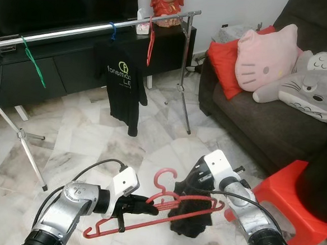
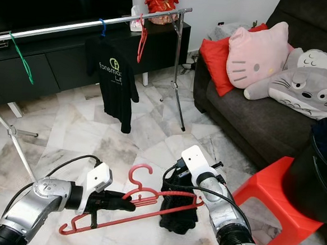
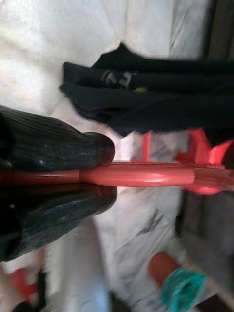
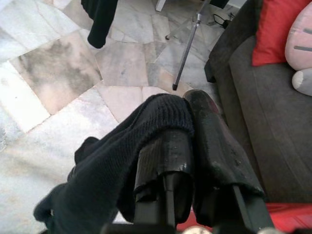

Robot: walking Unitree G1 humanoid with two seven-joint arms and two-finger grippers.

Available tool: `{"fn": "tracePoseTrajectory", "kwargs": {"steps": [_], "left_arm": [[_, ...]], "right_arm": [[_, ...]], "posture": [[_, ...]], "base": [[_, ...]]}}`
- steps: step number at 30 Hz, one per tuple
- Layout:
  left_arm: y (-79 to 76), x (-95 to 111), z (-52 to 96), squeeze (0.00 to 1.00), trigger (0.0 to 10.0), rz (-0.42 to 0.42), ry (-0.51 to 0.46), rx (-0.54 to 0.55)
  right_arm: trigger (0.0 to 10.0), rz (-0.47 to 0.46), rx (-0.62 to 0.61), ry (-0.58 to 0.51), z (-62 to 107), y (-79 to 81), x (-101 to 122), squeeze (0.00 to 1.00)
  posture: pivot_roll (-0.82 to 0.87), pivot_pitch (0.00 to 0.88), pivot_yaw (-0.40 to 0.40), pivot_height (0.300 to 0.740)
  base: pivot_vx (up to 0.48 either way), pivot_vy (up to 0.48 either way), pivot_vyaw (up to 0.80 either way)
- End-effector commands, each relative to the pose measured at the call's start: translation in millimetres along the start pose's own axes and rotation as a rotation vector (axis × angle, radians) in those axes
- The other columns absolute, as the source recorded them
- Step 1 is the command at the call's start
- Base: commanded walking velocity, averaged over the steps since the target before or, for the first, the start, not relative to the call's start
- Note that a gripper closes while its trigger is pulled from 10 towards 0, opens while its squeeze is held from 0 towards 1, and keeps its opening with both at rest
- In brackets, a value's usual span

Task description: Hang hanger

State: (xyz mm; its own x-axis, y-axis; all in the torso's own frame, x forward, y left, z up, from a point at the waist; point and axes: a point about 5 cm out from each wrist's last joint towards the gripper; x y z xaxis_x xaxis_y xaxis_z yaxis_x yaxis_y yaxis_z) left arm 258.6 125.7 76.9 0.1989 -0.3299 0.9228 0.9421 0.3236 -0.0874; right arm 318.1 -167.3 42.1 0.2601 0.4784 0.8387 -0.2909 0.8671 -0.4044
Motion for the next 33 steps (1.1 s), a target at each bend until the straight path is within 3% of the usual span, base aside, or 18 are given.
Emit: {"fn": "tracePoseTrajectory", "kwargs": {"steps": [1, 17, 23, 33], "left_arm": [[3.8, 6, 1.8, 0.00, 10.0, -0.017, -0.020, 0.069], [-0.7, 1, -2.8, 0.00, 10.0, -0.033, 0.057, 0.094], [6.3, 2, -12.0, 0.00, 10.0, -0.045, 0.033, 0.209], [9.0, 0, -12.4, 0.00, 10.0, -0.060, 0.056, 0.260]], "right_arm": [[10.0, -0.021, -0.022, -0.025, -3.4, -2.7, 9, 0.00], [10.0, -0.027, -0.019, -0.028, -1.7, -2.6, 8, 0.00], [10.0, -0.029, -0.016, -0.031, -0.6, -3.3, 8, 0.00], [10.0, -0.025, -0.014, -0.025, 2.3, -5.6, 4, 0.00]], "posture": [[-0.12, 0.000, 0.016, 0.740], [-0.11, 0.000, 0.012, 0.740], [-0.12, 0.000, 0.011, 0.740], [-0.12, 0.000, 0.008, 0.740]], "base": [[0.000, 0.000, 0.00], [0.000, 0.000, 0.00], [0.000, 0.000, 0.00], [0.000, 0.000, 0.00]]}}
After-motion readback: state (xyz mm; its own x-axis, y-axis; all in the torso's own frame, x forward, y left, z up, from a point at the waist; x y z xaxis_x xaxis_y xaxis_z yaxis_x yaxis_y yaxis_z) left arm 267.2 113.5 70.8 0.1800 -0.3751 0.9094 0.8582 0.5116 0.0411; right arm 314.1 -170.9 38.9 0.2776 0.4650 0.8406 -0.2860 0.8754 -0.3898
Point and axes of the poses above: a point about 5 cm out from each wrist's last joint towards the gripper, its own z axis pointing back from the gripper into the wrist, its own x axis along the axis of the wrist's last joint, y = z × x, and after that the axes turned 3 degrees about -z, right-handed
